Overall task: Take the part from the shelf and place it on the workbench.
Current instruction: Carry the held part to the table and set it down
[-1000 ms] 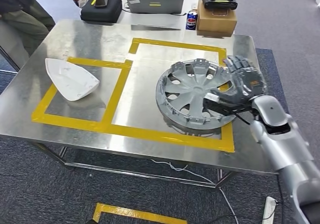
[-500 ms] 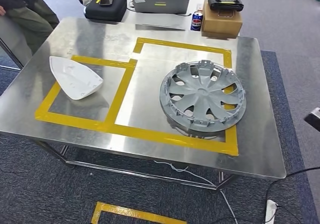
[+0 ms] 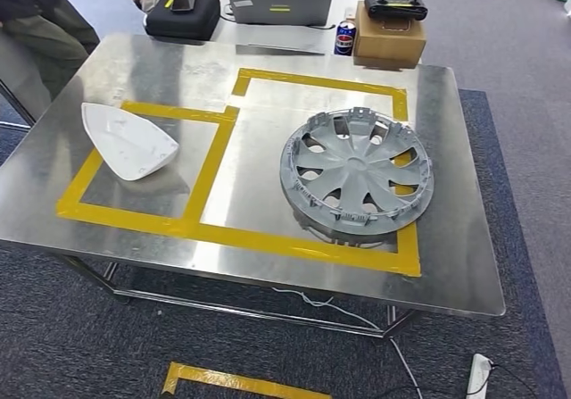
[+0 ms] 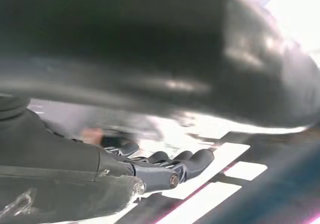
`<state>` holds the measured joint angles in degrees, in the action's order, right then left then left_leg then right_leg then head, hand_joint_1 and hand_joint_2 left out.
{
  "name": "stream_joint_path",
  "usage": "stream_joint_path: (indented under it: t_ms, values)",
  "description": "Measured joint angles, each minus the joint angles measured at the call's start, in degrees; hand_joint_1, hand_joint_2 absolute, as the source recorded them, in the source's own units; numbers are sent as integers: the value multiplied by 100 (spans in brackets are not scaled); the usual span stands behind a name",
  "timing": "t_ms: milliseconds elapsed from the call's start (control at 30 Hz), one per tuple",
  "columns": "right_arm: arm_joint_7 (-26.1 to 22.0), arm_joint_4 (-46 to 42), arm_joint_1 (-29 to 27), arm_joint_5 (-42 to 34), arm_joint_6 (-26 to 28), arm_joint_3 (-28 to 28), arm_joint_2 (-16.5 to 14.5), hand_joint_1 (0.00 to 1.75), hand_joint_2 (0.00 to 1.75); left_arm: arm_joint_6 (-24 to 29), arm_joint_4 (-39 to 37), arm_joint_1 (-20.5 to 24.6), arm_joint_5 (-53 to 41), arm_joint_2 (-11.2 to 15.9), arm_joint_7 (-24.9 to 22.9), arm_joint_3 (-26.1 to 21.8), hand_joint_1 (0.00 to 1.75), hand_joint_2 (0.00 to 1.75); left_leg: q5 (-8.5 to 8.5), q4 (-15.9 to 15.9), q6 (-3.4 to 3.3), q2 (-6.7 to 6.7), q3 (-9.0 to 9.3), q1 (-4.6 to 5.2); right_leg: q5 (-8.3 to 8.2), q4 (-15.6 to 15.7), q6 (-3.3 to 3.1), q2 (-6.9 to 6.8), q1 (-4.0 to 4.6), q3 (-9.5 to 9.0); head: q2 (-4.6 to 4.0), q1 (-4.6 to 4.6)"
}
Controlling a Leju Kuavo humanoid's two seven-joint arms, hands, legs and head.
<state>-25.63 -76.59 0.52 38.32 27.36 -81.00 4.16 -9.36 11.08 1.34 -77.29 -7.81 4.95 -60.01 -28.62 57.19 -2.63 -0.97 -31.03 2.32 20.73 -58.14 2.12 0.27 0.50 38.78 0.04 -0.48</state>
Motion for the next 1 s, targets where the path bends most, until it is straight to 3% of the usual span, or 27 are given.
stream_joint_path:
  t_ms: [100, 233, 333, 400, 467, 567, 667, 833, 1000]
  values:
    - [70, 322, 8, -75, 91, -344, -353, 0, 0, -6, 0, 15, -7, 2, -34, -15, 0, 0, -4, 0, 8, 20, 4, 0, -1, -4, -2, 25, -1, 5, 0, -2]
    - [164, 523, 36, -76, 96, -574, -540, 0, 0, -7, 0, 36, -11, 3, -54, -31, 0, 0, 1, 0, 14, 25, 7, -1, -5, -4, -8, 29, 0, 3, 0, -2]
    - [705, 745, 48, 112, 222, -664, -658, 0, 0, -19, 0, 40, -25, 4, -105, -52, 0, 0, 4, 0, 18, 26, 9, -8, -6, -5, -12, 29, 6, 0, 0, -1]
    - [1191, 1178, 49, 492, 416, -698, -740, 0, 0, -32, -1, 46, -66, -24, -7, -58, 0, 0, 5, -1, 20, 26, 11, -14, -6, -4, -17, 29, 12, -4, 0, -4]
    - [1987, 1954, 52, 1143, 461, -708, -847, 0, 0, 156, -2, 71, -163, -227, 162, -54, 0, 0, 5, -1, 20, 25, 12, -14, -5, -4, -19, 27, 11, -7, 0, -5]
    - [3722, 3508, 98, 2333, -144, -573, -979, 0, 0, 581, -17, 156, -269, -750, 346, -26, 0, 0, 7, -2, 19, 23, 13, -16, -9, -1, -18, 23, 8, -17, 0, 9]
    - [4619, 4740, 158, 3290, -665, -150, -1207, 0, 0, 563, -50, 226, -315, -1027, 405, 5, 0, 0, 5, -2, 21, 31, 17, -4, -16, 2, -12, 32, -4, -14, 0, 8]
    - [4660, 5751, 272, 4611, -1270, 883, -1505, 0, 0, 601, -57, 276, -548, -1131, 386, 139, 0, 0, 12, -2, 15, 34, 17, 10, -25, 0, 3, 33, -16, -11, 0, 7]
    - [4580, 6186, 321, 4762, -1457, 1534, -1632, 0, 0, 593, -59, 284, -591, -1141, 374, 247, 0, 0, 63, -6, -36, 34, 16, 44, -75, 5, 53, 29, -55, -17, 0, 4]
